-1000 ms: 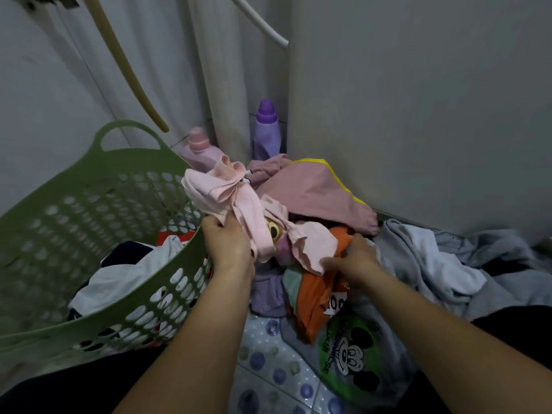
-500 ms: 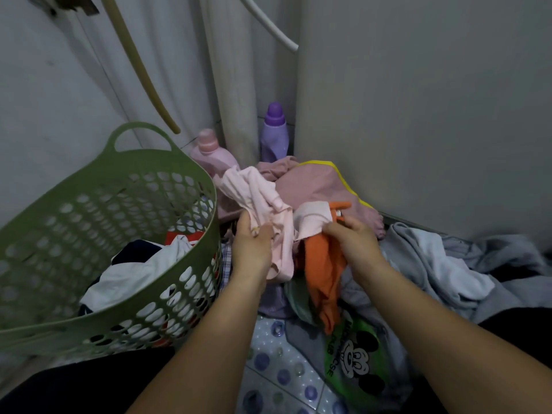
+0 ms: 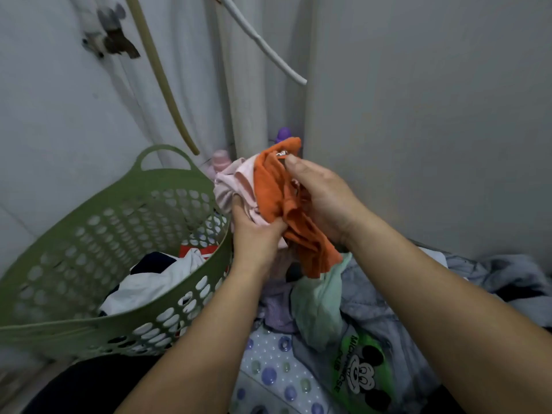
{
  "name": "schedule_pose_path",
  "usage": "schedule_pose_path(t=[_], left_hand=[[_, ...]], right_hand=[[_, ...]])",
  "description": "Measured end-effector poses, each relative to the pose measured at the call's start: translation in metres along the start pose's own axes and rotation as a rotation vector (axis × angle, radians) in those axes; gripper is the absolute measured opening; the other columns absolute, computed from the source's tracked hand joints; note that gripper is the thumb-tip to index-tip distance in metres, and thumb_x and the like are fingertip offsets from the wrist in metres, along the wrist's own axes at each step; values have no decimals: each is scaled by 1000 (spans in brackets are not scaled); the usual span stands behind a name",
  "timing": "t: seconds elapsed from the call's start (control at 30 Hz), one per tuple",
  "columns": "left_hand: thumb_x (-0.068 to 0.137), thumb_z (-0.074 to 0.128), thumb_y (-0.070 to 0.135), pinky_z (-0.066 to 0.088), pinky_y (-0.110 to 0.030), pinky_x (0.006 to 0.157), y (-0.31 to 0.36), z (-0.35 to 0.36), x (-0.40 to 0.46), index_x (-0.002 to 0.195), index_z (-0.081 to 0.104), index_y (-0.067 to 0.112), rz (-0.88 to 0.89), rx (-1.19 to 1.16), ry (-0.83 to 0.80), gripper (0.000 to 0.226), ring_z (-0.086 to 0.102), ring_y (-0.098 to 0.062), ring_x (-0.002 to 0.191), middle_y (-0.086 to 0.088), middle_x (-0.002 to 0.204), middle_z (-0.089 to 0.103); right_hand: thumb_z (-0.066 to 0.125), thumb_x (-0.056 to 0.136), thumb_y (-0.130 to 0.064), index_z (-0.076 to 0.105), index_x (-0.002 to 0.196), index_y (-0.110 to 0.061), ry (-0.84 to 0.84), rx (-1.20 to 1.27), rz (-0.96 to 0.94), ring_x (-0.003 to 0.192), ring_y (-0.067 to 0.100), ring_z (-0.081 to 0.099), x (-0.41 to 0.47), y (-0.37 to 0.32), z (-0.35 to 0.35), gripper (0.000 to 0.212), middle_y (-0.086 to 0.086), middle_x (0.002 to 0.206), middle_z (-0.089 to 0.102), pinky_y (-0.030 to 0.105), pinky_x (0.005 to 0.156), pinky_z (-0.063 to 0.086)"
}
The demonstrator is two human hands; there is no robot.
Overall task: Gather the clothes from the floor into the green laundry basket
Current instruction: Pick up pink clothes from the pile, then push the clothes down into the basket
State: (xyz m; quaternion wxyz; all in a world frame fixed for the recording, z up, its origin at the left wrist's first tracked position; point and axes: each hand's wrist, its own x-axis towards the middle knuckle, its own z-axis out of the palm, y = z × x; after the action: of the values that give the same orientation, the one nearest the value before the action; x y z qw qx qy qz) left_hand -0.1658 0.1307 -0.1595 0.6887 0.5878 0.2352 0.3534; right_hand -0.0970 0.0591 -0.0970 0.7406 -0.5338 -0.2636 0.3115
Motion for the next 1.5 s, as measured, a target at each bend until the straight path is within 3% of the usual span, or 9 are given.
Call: schedule_pose_path(t=[0.1,0.27,0.43,0.57,0.7,0.77,1.17,1.33,1.5], left_hand=[[72,70,-6,59,-45,81,14,-7,9,132,48,12,-62,-221,52,67,67,-33,101,-18,121,65],[83,58,-8,53,-24,49,50,-37,29,105,61,15,-138,-429,148,32,64,-14,52,-12,88,66],[87,56,9,50,-17,46,78,-81,39,77,59,17,-154,-497,202,13,59,-10,42,2,55,64],[92,43,20,28,-8,34,96,-115,45,65,49,19,-100,-491,245,28,45,-4,31,8,40,52],[90,50,28,58,-32,79,94,-152,48,98,67,12,-187,-442,330,25,71,-20,82,-7,91,75],[80,58,45,42,-57,100,79,-167,47,121,63,18,-398,-311,415,50,61,-31,113,-9,124,66],[97,36,46,22,-57,112,47,-143,70,144,38,20,-699,-156,535,53,35,-30,139,1,146,39],[99,44,23,47,-32,81,37,-78,85,122,53,17,-532,-62,337,26,56,-19,92,-6,112,58],[96,45,13,39,-22,55,13,-23,103,113,48,21,-475,2,196,19,45,-12,60,0,72,47]], right_hand=[[60,87,-15,55,113,-18,1,-132,-51,94,13,58,8,1,2,26,2,105,61,26,84,50],[86,59,-23,25,142,-30,34,-475,55,121,14,52,15,23,0,104,-4,133,50,37,107,41],[85,62,-30,29,141,-40,-81,-264,154,115,18,57,25,43,33,98,-12,129,54,47,90,54],[71,78,-5,25,146,-29,-121,-191,38,111,16,55,42,44,70,86,-2,130,47,23,77,53],[76,74,-15,29,144,-28,-159,-356,53,118,19,50,61,57,102,85,-3,128,46,34,99,45],[80,59,-42,37,137,-34,-149,-576,53,120,23,52,72,70,104,90,3,137,48,41,97,49],[68,82,-13,58,120,-11,138,-572,171,85,23,61,89,96,32,39,11,101,64,35,82,53],[62,84,-7,60,121,-9,228,-883,151,97,20,56,91,96,-27,38,10,115,63,19,74,36],[64,83,-24,46,135,-13,193,-1365,225,130,32,40,95,108,-83,55,16,142,44,35,107,33]])
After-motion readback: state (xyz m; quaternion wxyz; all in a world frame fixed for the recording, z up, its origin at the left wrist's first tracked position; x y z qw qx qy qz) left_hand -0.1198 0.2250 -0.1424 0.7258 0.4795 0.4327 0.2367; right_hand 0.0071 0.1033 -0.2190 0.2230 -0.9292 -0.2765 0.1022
